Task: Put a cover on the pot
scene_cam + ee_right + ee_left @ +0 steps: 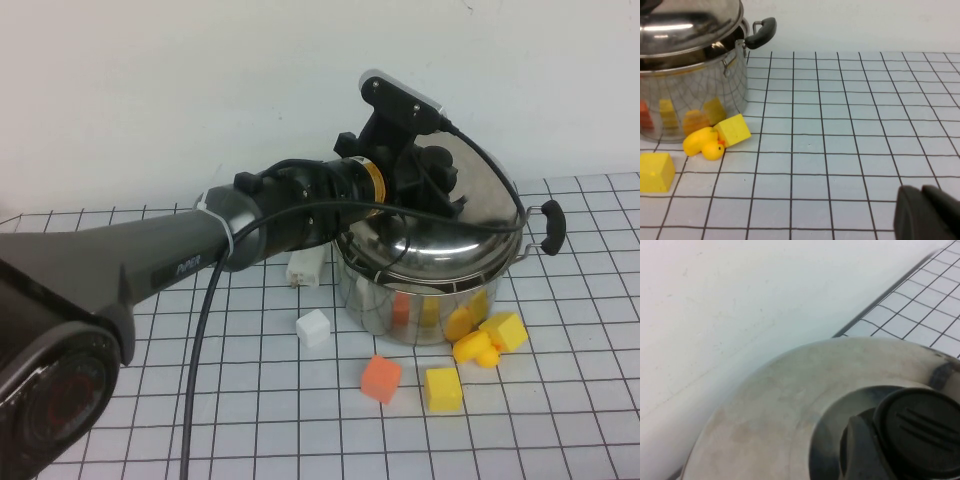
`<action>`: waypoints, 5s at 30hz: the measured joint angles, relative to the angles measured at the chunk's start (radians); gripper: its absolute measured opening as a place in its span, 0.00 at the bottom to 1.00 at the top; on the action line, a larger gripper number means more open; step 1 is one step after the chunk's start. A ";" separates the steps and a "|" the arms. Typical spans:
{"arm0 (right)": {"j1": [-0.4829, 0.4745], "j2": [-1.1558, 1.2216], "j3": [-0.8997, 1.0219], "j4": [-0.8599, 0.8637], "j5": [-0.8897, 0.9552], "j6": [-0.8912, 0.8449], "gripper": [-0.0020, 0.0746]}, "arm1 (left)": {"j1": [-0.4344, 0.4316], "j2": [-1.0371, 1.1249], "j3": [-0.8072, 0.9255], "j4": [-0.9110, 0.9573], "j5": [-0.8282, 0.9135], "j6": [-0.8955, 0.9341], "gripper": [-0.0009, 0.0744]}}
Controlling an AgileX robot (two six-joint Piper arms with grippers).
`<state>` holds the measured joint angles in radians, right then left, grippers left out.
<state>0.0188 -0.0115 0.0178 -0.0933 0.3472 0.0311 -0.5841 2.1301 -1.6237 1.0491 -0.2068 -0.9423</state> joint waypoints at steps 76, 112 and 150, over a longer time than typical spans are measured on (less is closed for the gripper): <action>0.000 0.000 0.000 0.000 0.000 0.000 0.04 | -0.001 -0.043 -0.080 0.016 0.276 -0.131 0.61; 0.000 0.000 0.000 0.000 0.000 0.000 0.04 | -0.169 -0.695 -0.080 -0.417 1.202 0.141 0.01; 0.000 0.000 0.000 0.000 0.000 0.000 0.04 | 0.368 -2.047 1.311 -0.608 0.609 0.019 0.01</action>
<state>0.0188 -0.0115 0.0178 -0.0933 0.3472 0.0311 -0.2163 0.0829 -0.3128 0.4416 0.4019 -0.9234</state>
